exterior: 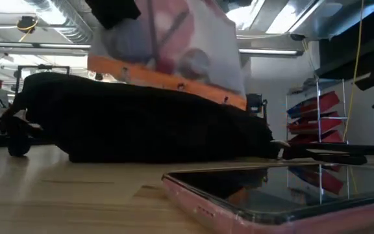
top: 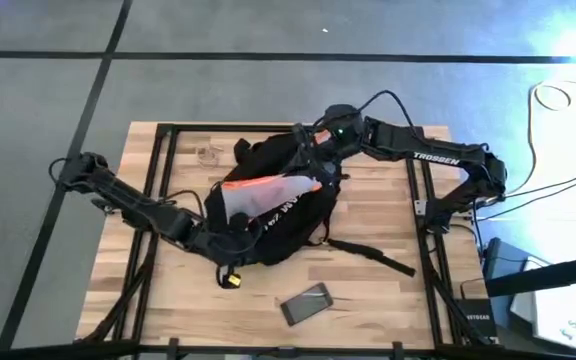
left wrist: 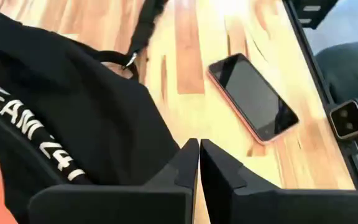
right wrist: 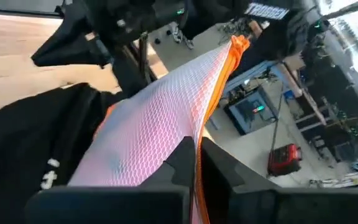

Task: Unpack backpack
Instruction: Put the transparent white zip bag into the black backpack

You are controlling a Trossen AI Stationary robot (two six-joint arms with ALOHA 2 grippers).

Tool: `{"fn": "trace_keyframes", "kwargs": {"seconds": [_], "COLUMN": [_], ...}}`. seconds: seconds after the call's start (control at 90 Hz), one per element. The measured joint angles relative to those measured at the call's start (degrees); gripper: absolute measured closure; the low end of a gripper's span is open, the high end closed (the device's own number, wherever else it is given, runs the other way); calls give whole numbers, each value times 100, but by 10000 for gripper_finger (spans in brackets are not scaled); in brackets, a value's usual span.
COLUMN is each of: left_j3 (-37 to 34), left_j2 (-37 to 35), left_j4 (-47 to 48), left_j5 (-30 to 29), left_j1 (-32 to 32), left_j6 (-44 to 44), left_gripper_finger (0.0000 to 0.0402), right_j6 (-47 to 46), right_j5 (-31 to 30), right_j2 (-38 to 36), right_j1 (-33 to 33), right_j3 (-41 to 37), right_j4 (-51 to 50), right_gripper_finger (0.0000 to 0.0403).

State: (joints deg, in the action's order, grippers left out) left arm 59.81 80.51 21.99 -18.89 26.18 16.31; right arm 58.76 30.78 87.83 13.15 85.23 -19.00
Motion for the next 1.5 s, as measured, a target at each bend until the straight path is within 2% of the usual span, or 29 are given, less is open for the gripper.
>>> {"fn": "trace_keyframes", "kwargs": {"seconds": [0.144,0.278,0.444,0.6,0.689,0.822,1.078,1.3,1.4,1.5], "left_j3": [-39,-122,-122,-120,-119,-94,-92,-92,-92,-92], "left_j2": [76,284,748,1343,1646,1937,2151,2162,2228,2283], "left_j4": [366,457,-8,-808,-929,-917,-930,-895,-897,-919], "left_j5": [-699,-983,-1030,-845,-896,-1299,-1421,-2182,-2178,-1730], "left_j1": [4,-227,-644,-908,-1072,-1319,-1459,-1536,-1685,-1821], "left_j6": [587,869,994,505,418,614,586,481,470,470], "left_gripper_finger": [401,381,299,206,180,182,211,226,227,227], "right_j6": [11,130,192,152,141,125,118,112,105,105], "right_j5": [-389,-573,-732,-773,-784,-791,-789,-789,-789,-789], "right_j2": [0,0,2,0,2,2,0,0,0,0], "right_j1": [0,11,87,203,236,236,236,236,236,236], "right_j3": [254,546,695,715,715,715,715,715,713,713], "right_j4": [-63,-355,-733,-919,-1031,-1078,-1151,-1331,-1425,-1470], "right_gripper_finger": [403,403,403,403,403,403,403,403,403,403]}}
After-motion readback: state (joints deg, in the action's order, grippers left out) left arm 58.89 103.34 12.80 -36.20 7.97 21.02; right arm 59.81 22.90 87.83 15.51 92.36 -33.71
